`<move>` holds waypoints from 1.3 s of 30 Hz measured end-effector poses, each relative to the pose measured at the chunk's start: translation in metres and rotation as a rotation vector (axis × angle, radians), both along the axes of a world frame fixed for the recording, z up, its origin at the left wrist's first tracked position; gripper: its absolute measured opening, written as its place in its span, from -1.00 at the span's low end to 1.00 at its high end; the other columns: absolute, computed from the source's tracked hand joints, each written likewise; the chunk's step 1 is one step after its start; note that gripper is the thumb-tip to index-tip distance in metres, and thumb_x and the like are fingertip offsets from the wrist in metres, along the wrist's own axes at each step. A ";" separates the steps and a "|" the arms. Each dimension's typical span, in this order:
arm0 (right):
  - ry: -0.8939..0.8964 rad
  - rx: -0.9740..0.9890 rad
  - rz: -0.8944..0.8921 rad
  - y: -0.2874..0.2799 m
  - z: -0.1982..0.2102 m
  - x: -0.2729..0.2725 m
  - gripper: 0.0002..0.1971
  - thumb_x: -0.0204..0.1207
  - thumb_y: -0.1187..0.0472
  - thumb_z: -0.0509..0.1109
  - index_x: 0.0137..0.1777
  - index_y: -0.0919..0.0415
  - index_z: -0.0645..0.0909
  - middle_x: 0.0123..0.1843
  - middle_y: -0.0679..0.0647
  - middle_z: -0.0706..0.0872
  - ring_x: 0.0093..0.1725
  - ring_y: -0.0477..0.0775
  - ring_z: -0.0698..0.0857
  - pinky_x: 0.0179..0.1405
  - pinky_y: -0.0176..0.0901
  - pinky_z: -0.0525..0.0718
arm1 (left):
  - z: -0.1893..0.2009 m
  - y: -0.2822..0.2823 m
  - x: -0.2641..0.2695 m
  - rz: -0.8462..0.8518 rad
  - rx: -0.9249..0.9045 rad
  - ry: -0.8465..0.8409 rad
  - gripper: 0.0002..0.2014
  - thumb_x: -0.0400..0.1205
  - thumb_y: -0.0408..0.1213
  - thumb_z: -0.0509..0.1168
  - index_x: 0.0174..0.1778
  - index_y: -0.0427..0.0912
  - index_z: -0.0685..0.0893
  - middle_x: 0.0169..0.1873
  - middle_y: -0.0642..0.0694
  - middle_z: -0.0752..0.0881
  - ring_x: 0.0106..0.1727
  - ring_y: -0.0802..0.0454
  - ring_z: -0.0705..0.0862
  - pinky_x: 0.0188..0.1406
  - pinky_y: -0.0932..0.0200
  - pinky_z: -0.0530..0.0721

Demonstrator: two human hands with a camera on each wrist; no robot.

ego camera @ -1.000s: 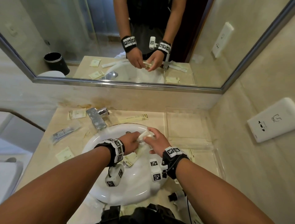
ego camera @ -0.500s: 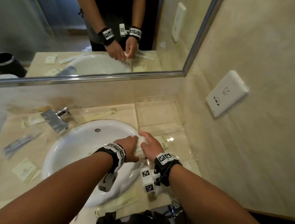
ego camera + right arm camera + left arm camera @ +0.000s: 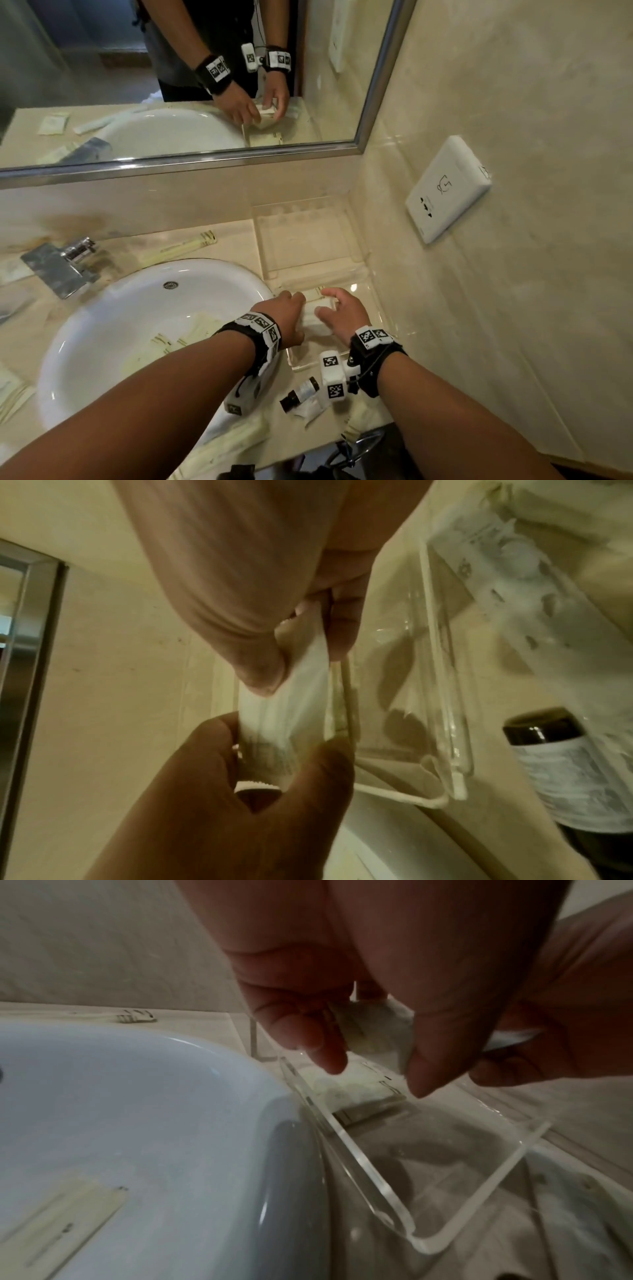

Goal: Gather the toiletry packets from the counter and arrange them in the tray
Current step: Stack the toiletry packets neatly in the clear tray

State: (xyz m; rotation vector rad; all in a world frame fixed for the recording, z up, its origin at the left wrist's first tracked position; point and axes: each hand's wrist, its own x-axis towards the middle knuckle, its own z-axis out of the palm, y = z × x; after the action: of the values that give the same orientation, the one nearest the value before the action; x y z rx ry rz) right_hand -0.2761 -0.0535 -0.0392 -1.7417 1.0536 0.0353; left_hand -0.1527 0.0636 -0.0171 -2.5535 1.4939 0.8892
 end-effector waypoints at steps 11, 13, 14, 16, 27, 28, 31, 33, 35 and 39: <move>0.102 -0.076 0.014 -0.019 -0.032 0.040 -0.65 0.52 0.08 0.49 0.28 0.07 0.60 0.27 0.09 0.71 0.13 0.10 0.68 0.11 -0.10 0.62 | -0.017 0.021 0.030 -0.086 -0.089 -0.046 -0.46 0.60 -0.06 0.30 0.53 0.10 0.41 0.59 -0.03 0.28 0.58 -0.13 0.23 0.40 -0.11 0.54; 0.078 -0.053 -0.045 -0.016 -0.034 0.044 -0.62 0.50 0.06 0.51 0.29 0.04 0.57 0.30 0.11 0.71 0.14 0.10 0.69 0.09 -0.10 0.61 | -0.019 0.021 0.027 -0.184 -0.104 -0.060 -0.48 0.60 -0.07 0.30 0.52 0.13 0.44 0.63 -0.05 0.21 0.64 -0.15 0.13 0.45 -0.11 0.51; 0.068 -0.049 -0.057 -0.014 -0.035 0.047 -0.58 0.50 0.05 0.52 0.33 0.02 0.55 0.34 0.10 0.69 0.19 0.11 0.69 0.09 -0.12 0.59 | -0.021 0.021 0.027 -0.222 -0.108 -0.065 -0.49 0.60 -0.06 0.30 0.51 0.16 0.45 0.65 -0.06 0.19 0.66 -0.16 0.10 0.45 -0.12 0.50; 0.058 -0.057 -0.053 -0.010 -0.037 0.052 -0.46 0.51 0.01 0.52 0.46 -0.03 0.47 0.42 0.09 0.63 0.34 0.12 0.65 0.16 -0.15 0.54 | -0.025 0.019 0.026 -0.274 -0.112 -0.064 -0.49 0.59 -0.06 0.30 0.50 0.21 0.46 0.67 -0.07 0.15 0.68 -0.16 0.05 0.46 -0.14 0.49; 0.141 -0.325 0.118 -0.008 -0.045 0.025 -0.45 0.43 0.01 0.52 0.42 -0.11 0.49 0.52 -0.08 0.39 0.33 0.00 0.60 0.29 -0.09 0.63 | -0.032 0.008 0.024 -0.353 -0.037 -0.105 -0.42 0.59 -0.19 0.28 0.57 0.22 0.40 0.71 -0.16 -0.06 0.71 -0.26 -0.08 0.56 -0.18 0.36; 0.135 -0.313 0.162 -0.007 -0.046 0.024 -0.39 0.45 0.05 0.52 0.50 -0.13 0.44 0.57 -0.10 0.36 0.41 -0.01 0.57 0.35 -0.09 0.61 | -0.032 0.006 0.024 -0.328 -0.043 -0.105 -0.43 0.60 -0.19 0.27 0.56 0.21 0.40 0.72 -0.17 -0.06 0.71 -0.27 -0.09 0.56 -0.19 0.35; 0.157 -0.307 0.248 -0.006 -0.047 0.023 -0.28 0.50 0.12 0.48 0.64 -0.17 0.32 0.63 -0.06 0.39 0.53 0.04 0.48 0.47 -0.01 0.54 | -0.035 0.000 0.023 -0.264 -0.041 -0.097 -0.49 0.61 -0.21 0.26 0.52 0.14 0.47 0.71 -0.19 -0.03 0.70 -0.27 -0.06 0.50 -0.19 0.45; 0.217 -0.319 0.279 -0.006 -0.046 0.023 -0.26 0.49 0.10 0.48 0.64 -0.19 0.28 0.58 -0.01 0.44 0.50 0.11 0.48 0.44 0.03 0.56 | -0.037 -0.003 0.022 -0.252 -0.040 -0.101 -0.51 0.58 -0.23 0.29 0.47 0.07 0.51 0.69 -0.19 0.01 0.69 -0.27 0.00 0.42 -0.18 0.53; 0.254 -0.339 0.288 -0.006 -0.047 0.021 -0.25 0.47 0.10 0.50 0.63 -0.20 0.29 0.56 0.02 0.45 0.47 0.12 0.50 0.39 0.03 0.59 | -0.040 -0.006 0.019 -0.261 -0.058 -0.140 -0.55 0.54 -0.24 0.31 0.39 0.00 0.57 0.68 -0.19 0.09 0.64 -0.28 0.12 0.31 -0.16 0.60; 0.269 -0.408 0.302 -0.004 -0.050 0.016 -0.34 0.43 0.07 0.55 0.52 -0.15 0.39 0.52 -0.03 0.48 0.39 0.09 0.53 0.30 -0.02 0.62 | -0.045 -0.008 0.013 -0.263 -0.093 -0.200 -0.60 0.53 -0.22 0.30 0.32 -0.05 0.59 0.58 -0.18 0.26 0.46 -0.25 0.40 0.19 -0.10 0.59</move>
State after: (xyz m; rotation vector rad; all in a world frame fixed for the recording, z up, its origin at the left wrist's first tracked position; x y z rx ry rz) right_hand -0.2601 -0.0573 -0.0889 -2.3066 1.0282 0.2672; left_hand -0.1401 0.0555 -0.0620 -2.3446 1.7871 0.5268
